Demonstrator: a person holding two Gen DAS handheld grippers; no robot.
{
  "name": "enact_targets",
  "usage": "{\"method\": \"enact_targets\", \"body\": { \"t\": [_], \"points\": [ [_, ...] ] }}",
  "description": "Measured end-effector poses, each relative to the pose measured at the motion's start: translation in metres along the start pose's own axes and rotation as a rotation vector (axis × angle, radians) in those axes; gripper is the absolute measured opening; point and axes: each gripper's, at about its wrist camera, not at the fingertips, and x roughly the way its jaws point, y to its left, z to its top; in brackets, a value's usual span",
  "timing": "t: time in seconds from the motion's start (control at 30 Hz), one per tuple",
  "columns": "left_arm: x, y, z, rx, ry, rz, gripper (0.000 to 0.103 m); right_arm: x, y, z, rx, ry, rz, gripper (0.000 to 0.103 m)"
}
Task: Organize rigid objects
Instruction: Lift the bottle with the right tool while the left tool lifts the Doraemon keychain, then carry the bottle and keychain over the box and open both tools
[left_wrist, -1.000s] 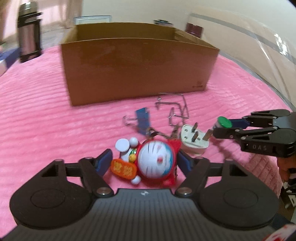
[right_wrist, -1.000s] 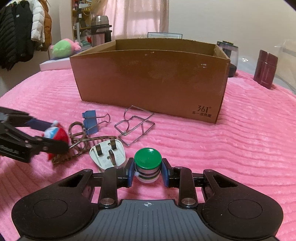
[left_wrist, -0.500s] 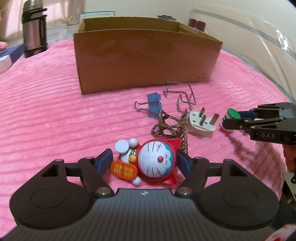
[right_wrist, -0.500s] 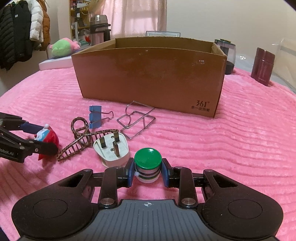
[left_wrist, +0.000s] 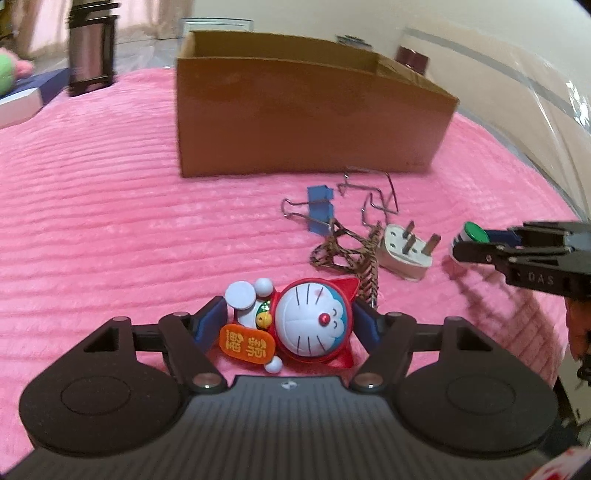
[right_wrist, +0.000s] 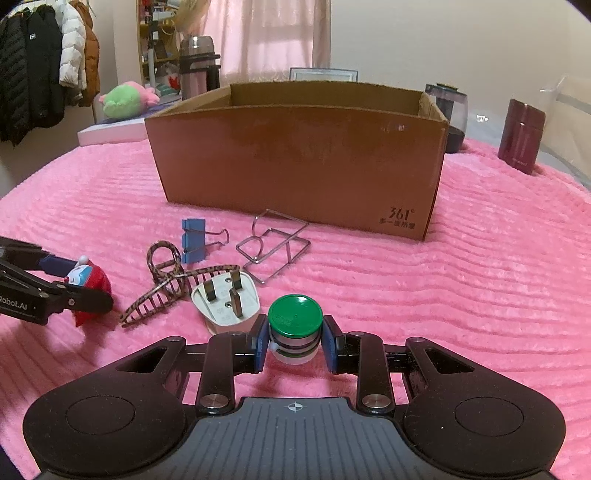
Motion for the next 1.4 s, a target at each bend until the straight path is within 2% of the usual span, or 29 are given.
{"method": "enact_targets", "body": {
  "t": [0.5,0.8,0.93,1.13,1.4],
  "points": [
    [-0.029,-0.010,0.006,-0.028,-0.024,0.037,0.068,-0.027,0.004,0.005,0.018,-0.033,0.006,0.027],
    [-0.037,-0.014,0.032,0.012,-0.055,0.022,0.068,-0.036,0.000,0.016,0.029,-0.032,0.012,0.027],
    [-0.041,-0.018,0.060,0.066,-0.079,0.019,0.068,-0.043,-0.006,0.040,0.026,-0.069,0.028,0.027],
    [-0.044,-0.023,0.114,0.148,-0.121,-0.001,0.068,-0.046,-0.020,0.101,-0.018,-0.126,0.052,0.027],
    [-0.026,-0.020,0.185,0.227,-0.126,-0.011,0.068,-0.012,-0.039,0.174,-0.096,-0.111,0.087,0.027]
  ]
}}
